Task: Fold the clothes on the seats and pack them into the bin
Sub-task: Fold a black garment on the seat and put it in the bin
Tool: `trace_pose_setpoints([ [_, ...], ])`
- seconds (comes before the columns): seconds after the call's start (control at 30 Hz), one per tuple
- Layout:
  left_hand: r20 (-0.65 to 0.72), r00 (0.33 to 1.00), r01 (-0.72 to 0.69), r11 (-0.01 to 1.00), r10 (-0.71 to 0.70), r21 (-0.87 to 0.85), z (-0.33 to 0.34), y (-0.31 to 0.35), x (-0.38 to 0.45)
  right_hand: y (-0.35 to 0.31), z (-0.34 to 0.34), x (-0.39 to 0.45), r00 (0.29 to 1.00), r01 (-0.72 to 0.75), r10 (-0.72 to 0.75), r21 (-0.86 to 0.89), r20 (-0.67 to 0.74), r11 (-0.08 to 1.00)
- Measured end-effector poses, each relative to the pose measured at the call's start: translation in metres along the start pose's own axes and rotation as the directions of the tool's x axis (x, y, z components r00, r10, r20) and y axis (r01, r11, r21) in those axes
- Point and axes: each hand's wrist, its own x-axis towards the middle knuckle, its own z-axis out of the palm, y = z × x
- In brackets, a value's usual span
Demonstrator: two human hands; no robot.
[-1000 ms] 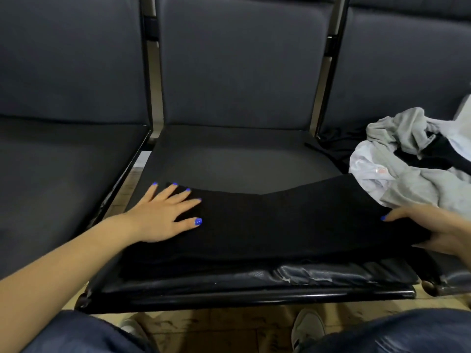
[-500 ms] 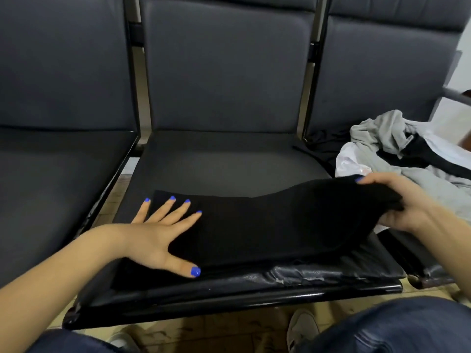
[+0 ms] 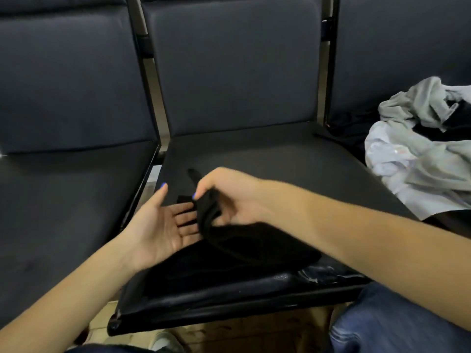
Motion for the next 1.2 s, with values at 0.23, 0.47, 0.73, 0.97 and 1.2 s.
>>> trace_pose_setpoints([
  [0.23, -0.126, 0.987, 0.131, 0.958, -0.102, 0.255, -0.010, 0.000, 0.003, 0.031, 0.024, 0.018, 0.975, -0.126, 0.105, 0.093, 0.198, 0.988],
  [0.47, -0.185, 0.982, 0.021, 0.963, 0.031, 0.270, -0.014, 0.000, 0.011, 0.026, -0.020, -0.003, 0.927, 0.211, -0.363, -0.668, -0.094, 0.713],
  [0.73, -0.267, 0.911, -0.144, 0.847, 0.316, 0.512, -0.023, 0.007, 0.008, 0.085, -0.026, -0.007, 0.943, 0.231, -0.239, -0.972, 0.233, -0.037],
  [0.97, -0.217, 0.861, 0.097, 0.271, 0.461, 0.958, -0.036, 0.013, 0.014, 0.100, -0.010, -0.032, 0.865, 0.419, -0.214, -0.888, 0.454, -0.191],
  [1.2, -0.276, 0.902, 0.352, -0.194, 0.333, 0.916, -0.010, 0.008, 0.008, 0.071, -0.009, -0.048, 0.866, 0.456, -0.338, -0.859, 0.368, 0.232],
])
